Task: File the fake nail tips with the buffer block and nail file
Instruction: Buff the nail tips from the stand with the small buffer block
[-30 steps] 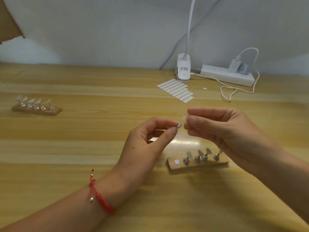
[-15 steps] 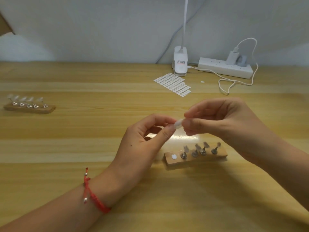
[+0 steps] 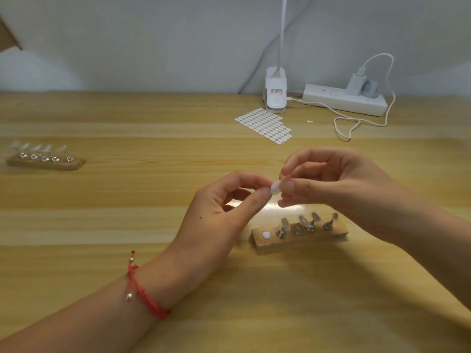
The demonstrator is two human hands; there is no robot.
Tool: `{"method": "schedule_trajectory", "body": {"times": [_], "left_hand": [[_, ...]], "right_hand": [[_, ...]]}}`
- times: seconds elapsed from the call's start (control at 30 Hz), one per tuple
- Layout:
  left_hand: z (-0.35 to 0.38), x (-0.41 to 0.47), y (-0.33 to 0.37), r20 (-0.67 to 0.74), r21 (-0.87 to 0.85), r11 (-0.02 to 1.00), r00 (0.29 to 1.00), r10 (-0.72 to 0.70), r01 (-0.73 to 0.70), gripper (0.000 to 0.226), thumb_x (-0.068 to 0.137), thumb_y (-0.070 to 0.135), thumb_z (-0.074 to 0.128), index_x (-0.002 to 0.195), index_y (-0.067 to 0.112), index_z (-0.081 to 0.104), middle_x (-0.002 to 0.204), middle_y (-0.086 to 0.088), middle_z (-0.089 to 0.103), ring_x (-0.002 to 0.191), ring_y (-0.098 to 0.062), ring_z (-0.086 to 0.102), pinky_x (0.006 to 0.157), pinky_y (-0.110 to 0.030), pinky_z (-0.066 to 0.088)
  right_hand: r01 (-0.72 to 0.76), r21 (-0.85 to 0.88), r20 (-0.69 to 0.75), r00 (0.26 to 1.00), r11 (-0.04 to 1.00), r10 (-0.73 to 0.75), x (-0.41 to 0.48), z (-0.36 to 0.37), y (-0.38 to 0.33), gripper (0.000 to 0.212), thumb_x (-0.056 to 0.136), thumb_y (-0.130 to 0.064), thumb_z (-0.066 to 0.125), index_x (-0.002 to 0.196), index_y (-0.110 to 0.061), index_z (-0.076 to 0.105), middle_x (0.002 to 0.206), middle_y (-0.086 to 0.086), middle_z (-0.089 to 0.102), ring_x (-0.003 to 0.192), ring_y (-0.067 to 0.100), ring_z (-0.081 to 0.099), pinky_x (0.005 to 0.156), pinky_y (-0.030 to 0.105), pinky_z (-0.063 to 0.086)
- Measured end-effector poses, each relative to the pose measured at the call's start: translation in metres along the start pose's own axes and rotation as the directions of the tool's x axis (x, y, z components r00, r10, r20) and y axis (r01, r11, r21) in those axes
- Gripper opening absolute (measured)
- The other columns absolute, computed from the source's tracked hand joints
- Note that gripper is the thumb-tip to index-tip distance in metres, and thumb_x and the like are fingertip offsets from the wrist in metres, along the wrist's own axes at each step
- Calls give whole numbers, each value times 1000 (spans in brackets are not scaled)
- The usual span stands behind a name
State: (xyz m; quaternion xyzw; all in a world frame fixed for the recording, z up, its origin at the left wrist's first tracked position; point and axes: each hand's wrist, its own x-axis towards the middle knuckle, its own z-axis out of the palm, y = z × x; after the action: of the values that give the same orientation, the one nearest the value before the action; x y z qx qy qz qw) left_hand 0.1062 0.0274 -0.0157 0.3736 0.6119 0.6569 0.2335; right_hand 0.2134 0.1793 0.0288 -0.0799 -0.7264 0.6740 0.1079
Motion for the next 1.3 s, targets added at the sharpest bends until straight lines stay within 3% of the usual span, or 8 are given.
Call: {"method": "schedule_trajectory", "body": {"times": [0.1,0.3,0.7,0.87,0.97,1.03,1.17,1.3], "left_hand": [[0,-1,1,2,-6,1000,1000,4,-4,9,76,38,76,83,34,73,74,14,66,70,0,55,56,-14,40],[0,-1,0,15,4,1000,999,28,-28,11,76,43,71,83,34,73,69,16,62,67,1,52,55,-12,39],[0,-3,-3,59,85,996,998,23,-28,9,76,47,70,81,40,72,69,10,54,60,-12,42,50,-16,36],[0,-3,-3,78,63,997,996,44,-49,20,72,52,69,84,36,73,84,-14,62,71,-18,49,63,-29,40],[0,-2,-2,70,66,995,995,75,-80,8,77,39,71,81,34,74,82,8,63,74,-7,52,63,-19,42],[1,-3,-2,62,95,987,991,122,-127,7,78,39,72,81,34,74,85,15,59,69,-1,50,61,-13,40],[0,-3,-2,41,194,966,985,168,-173,16,75,50,71,84,38,73,76,-7,45,73,3,46,64,-7,35],[2,-3,-2,28,245,947,978,208,-209,12,78,46,72,84,36,74,81,4,42,67,-15,45,67,-6,36]], "right_hand": [[20,-52,-7,1000,998,-20,-1,2,0,15,66,-21,76,81,-22,78,84,11,76,77,24,75,70,20,57],[62,-165,-54,996,984,-72,-3,3,-1,22,62,-23,76,82,-16,79,78,7,76,70,17,74,68,22,59],[-9,-171,98,995,985,26,-1,-13,-7,25,61,-22,79,85,-14,80,80,8,77,68,17,73,65,18,56],[-39,-104,114,992,994,50,0,-13,-3,17,62,-19,78,80,-18,79,81,11,75,70,22,73,66,21,57],[-29,-73,107,994,997,36,1,-15,0,20,65,-15,78,84,-18,77,84,9,74,77,23,73,70,26,59],[-34,-99,132,990,995,47,1,-14,0,32,69,-17,76,101,-16,75,94,5,75,89,20,73,75,27,59],[-52,-165,194,977,985,84,0,-10,0,43,81,-23,70,123,-17,66,108,6,75,102,23,72,86,26,57],[-24,-141,163,986,990,47,-2,-8,0,41,80,-15,74,120,-23,68,99,8,76,95,19,73,80,19,54]]}}
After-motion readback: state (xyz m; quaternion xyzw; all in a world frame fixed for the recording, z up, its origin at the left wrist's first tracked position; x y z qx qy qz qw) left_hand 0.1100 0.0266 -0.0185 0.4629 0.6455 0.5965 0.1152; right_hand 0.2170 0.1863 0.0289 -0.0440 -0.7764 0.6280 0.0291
